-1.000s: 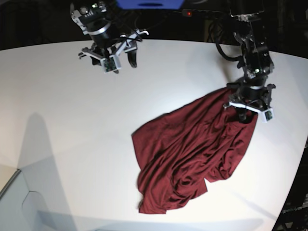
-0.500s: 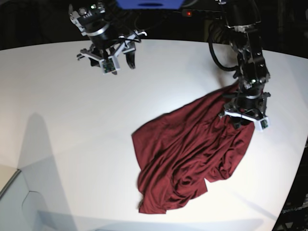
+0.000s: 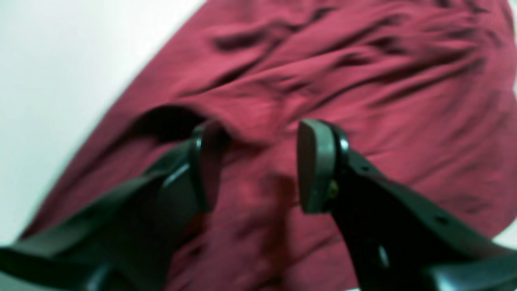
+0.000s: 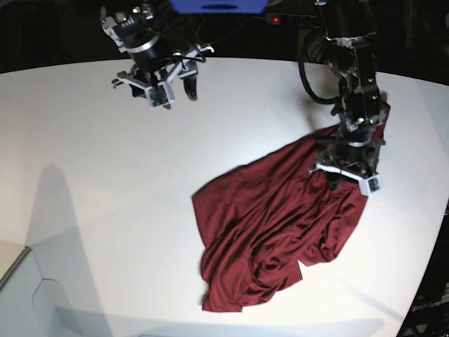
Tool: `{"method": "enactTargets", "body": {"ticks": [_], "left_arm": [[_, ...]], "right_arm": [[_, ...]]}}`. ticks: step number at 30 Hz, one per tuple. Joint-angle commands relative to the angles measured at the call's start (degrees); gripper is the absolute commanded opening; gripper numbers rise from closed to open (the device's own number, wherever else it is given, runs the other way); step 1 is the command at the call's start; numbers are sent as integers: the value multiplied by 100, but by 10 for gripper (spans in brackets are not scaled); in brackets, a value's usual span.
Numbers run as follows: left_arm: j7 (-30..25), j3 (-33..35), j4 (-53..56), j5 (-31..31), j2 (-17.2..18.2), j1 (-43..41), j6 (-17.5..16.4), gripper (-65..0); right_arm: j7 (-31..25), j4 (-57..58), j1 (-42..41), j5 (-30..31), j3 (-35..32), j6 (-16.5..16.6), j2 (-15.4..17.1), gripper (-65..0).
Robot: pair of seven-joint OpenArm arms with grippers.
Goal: Layout the t-shirt on the table in an organized manner, then fold the t-shirt properly
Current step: 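Release the shirt and regrasp a fold of it with the left gripper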
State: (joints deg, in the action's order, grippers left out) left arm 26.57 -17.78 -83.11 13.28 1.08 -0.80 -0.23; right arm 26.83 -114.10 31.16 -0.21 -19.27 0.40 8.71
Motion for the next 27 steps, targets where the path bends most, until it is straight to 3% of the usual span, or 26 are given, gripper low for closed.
{"method": "enactTargets", "body": {"ticks": [1,19,24,27], "left_arm": [[-112,-20,-10,-14,37,93,27,-357],[-138,-55,315,-14,46,225,36,-357],[-516,-37,518,-14,46,357,36,-360],[-639,-20,685,-14,46,453,36,-448]], "right_arm": [[-138,-93,1,-1,-3,34,13,-336],[-138,21,1,-1,6,34,118,-337],[-138,21,1,-1,6,34,118,-337],[-138,30,1,-1,6,34,127,-337]]}}
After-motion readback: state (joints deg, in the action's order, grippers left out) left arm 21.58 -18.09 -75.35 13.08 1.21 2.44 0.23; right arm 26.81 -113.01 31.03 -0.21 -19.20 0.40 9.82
